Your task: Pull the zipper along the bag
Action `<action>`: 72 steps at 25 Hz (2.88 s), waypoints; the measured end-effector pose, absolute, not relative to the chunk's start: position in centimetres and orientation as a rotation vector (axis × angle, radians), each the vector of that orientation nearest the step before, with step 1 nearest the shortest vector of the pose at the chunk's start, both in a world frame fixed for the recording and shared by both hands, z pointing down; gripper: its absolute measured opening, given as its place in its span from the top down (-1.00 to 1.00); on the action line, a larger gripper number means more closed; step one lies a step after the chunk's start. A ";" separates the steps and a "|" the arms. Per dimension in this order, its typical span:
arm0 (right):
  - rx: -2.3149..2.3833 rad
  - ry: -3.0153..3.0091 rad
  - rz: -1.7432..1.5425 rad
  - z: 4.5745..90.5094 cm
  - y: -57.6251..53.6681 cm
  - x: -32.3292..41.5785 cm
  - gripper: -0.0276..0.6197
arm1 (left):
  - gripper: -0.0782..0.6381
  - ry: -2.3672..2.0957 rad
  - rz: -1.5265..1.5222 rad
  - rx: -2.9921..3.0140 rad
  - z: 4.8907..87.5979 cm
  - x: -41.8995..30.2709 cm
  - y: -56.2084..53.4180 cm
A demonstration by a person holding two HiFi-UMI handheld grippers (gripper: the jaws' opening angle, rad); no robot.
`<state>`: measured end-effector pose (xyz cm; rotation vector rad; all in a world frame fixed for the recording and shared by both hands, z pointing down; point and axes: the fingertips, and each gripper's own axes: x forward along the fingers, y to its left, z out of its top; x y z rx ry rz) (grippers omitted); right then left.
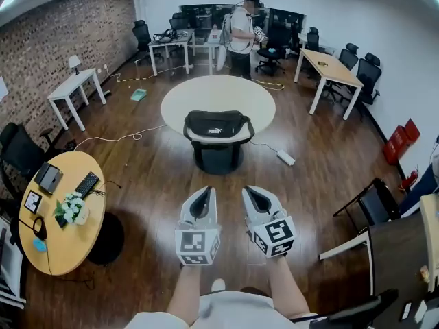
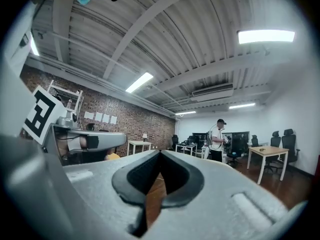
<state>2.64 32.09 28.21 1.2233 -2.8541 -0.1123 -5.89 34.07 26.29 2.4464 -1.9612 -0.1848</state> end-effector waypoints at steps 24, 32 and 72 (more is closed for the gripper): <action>1.252 -2.872 -0.030 30.3 -11.2 3.3 0.95 | 0.73 -1.993 -0.099 2.407 28.9 -7.3 -8.3; 1.282 -2.823 0.024 33.6 -25.2 0.6 0.95 | 0.73 -1.898 -0.077 2.436 31.6 -9.3 -23.1; 0.210 -2.054 0.676 71.5 -52.1 1.9 0.95 | 0.73 -1.487 0.645 2.208 55.4 -3.5 -48.4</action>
